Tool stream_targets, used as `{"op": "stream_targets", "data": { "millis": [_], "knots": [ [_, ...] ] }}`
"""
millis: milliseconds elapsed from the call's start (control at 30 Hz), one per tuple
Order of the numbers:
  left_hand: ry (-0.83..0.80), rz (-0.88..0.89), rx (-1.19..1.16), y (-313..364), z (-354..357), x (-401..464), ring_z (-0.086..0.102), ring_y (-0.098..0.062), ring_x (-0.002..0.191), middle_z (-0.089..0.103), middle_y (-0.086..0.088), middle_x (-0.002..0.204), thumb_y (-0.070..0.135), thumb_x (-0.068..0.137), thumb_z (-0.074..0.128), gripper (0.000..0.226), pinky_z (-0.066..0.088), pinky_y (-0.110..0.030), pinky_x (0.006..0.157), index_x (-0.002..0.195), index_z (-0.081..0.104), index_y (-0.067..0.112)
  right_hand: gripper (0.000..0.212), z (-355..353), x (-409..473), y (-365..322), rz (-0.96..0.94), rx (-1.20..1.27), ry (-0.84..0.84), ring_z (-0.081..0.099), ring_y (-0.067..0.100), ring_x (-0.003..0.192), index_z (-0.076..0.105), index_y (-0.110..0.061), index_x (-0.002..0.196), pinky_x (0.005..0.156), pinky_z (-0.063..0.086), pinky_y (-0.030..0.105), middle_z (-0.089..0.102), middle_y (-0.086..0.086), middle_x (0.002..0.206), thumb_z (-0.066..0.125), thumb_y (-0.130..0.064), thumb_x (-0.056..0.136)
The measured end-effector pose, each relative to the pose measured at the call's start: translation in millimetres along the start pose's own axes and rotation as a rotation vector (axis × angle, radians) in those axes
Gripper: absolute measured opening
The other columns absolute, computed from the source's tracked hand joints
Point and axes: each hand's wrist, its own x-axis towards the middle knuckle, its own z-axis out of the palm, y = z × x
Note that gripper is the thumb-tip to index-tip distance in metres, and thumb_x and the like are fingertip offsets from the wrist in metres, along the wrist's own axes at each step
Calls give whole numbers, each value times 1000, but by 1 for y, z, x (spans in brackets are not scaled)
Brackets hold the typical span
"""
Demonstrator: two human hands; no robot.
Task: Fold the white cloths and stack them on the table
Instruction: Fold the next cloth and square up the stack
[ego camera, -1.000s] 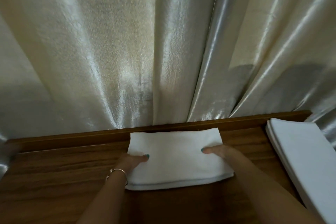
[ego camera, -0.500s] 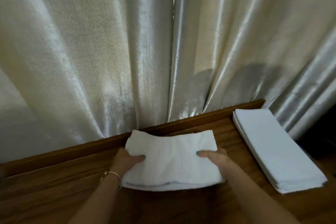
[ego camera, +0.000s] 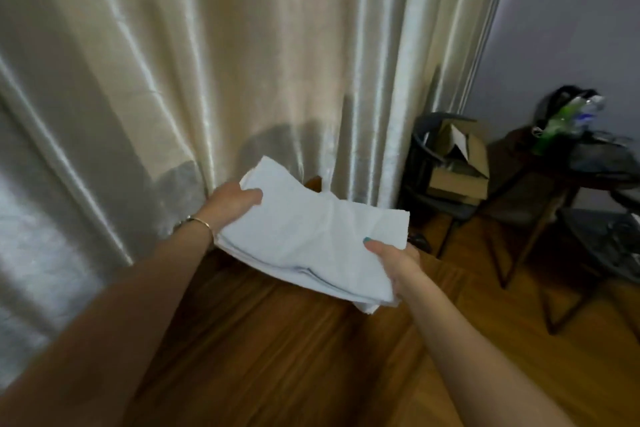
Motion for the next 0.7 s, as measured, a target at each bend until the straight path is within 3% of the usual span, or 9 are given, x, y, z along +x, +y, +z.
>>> {"op": "stream_targets", "data": {
  "millis": [100, 200, 300, 400, 500, 633, 700],
  "knots": [
    [-70, 72, 78, 53, 22, 36, 66, -30, 84, 69, -12, 96, 30, 67, 57, 37, 55, -38, 76, 97, 63, 10, 56, -15, 19, -3, 8, 163, 78, 61, 23, 80, 51, -13, 112, 80, 52, 41, 63, 1, 95, 85, -20, 69],
    [-87, 114, 273, 89, 47, 73, 64, -31, 84, 67, -12, 94, 27, 74, 54, 30, 51, -32, 72, 94, 63, 7, 63, -11, 42, 5, 27, 287, 138, 67, 27, 87, 53, -11, 120, 82, 56, 44, 68, 6, 105, 84, -22, 67],
    [-82, 145, 466, 108, 73, 109, 58, -32, 96, 59, -8, 102, 24, 80, 52, 27, 43, -30, 71, 100, 57, 6, 55, -4, 57, 12, 83, 399, 176, 66, 28, 88, 51, -13, 121, 72, 55, 37, 67, 7, 106, 74, -26, 74],
    [-87, 153, 557, 110, 102, 142, 53, -32, 95, 58, -14, 112, 18, 85, 48, 21, 41, -31, 75, 101, 54, 5, 58, 2, 68, 24, 107, 449, 194, 65, 25, 87, 43, -15, 130, 64, 52, 31, 65, 5, 106, 66, -28, 79],
    [-75, 162, 612, 97, 128, 165, 53, -37, 111, 54, -20, 127, 19, 90, 41, 35, 43, -35, 89, 118, 54, 3, 53, 5, 79, 39, 90, 441, 208, 63, 21, 84, 42, -19, 128, 63, 50, 31, 63, -2, 99, 66, -28, 83],
    [-85, 161, 635, 76, 153, 183, 54, -38, 112, 56, -22, 126, 19, 91, 38, 36, 43, -37, 88, 117, 54, 1, 44, 7, 89, 61, 121, 396, 237, 66, 23, 85, 49, -19, 121, 74, 56, 39, 65, -1, 98, 69, -27, 83],
    [-121, 151, 604, 61, 166, 189, 55, -39, 110, 57, -24, 122, 16, 91, 40, 34, 44, -37, 88, 115, 54, -3, 42, 5, 91, 72, 154, 401, 247, 66, 23, 84, 50, -16, 118, 69, 55, 36, 65, 0, 96, 71, -27, 84]
  ]
}}
